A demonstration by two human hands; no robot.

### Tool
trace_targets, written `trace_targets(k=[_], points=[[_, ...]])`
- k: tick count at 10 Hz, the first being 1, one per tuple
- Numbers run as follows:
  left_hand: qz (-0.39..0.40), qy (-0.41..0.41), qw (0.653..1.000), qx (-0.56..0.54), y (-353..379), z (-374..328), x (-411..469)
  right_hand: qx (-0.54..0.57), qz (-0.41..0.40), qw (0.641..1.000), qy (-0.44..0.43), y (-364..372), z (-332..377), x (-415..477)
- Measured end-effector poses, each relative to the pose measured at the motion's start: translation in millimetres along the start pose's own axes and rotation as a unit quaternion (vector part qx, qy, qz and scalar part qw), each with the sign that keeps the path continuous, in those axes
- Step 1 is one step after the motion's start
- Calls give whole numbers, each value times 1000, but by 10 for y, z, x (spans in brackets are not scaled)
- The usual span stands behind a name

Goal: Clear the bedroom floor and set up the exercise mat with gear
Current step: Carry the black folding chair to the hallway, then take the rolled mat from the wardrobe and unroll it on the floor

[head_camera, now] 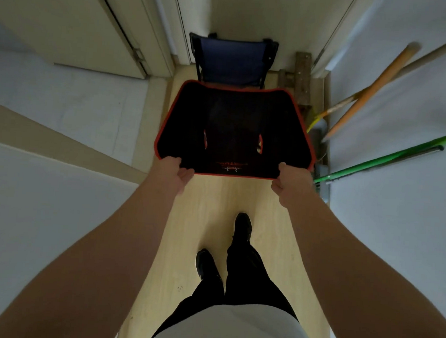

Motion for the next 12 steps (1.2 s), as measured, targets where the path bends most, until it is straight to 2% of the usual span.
trace_targets(k=[1, 2, 3, 5, 6, 7, 9, 12], points=[[57, 23, 998, -26, 35, -146, -495, 18, -4, 999, -33, -47, 276, -456], [110, 29, 992, -58, 83, -278, -906, 80, 56, 993, -69, -78, 533, -870], [162, 64, 982, -73, 144, -442, -1374, 87, 53, 984, -145, -169, 836, -1330], [255, 141, 951, -101, 163, -750, -2349, 145, 99, 946, -273, -325, 1298, -2313], [304, 179, 928, -123, 103, -869, -2947, 212, 203, 908, -297, -394, 1429, -2770], [348, 214, 904, -122, 39, -942, -3199, 265, 168, 885, -344, -489, 1524, -3144], [369, 256, 884, -134, -80, -924, -3444, 217, 113, 849, -469, -580, 1491, -3613], [360, 261, 883, -148, -203, -780, -3486, 168, 100, 844, -499, -659, 1360, -3694]])
Point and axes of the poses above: each hand's wrist, its own x-axis towards the middle knuckle, its own y-axis out of the palm, z = x × y, the point moved 3 cm from there along x, towards the middle knuckle
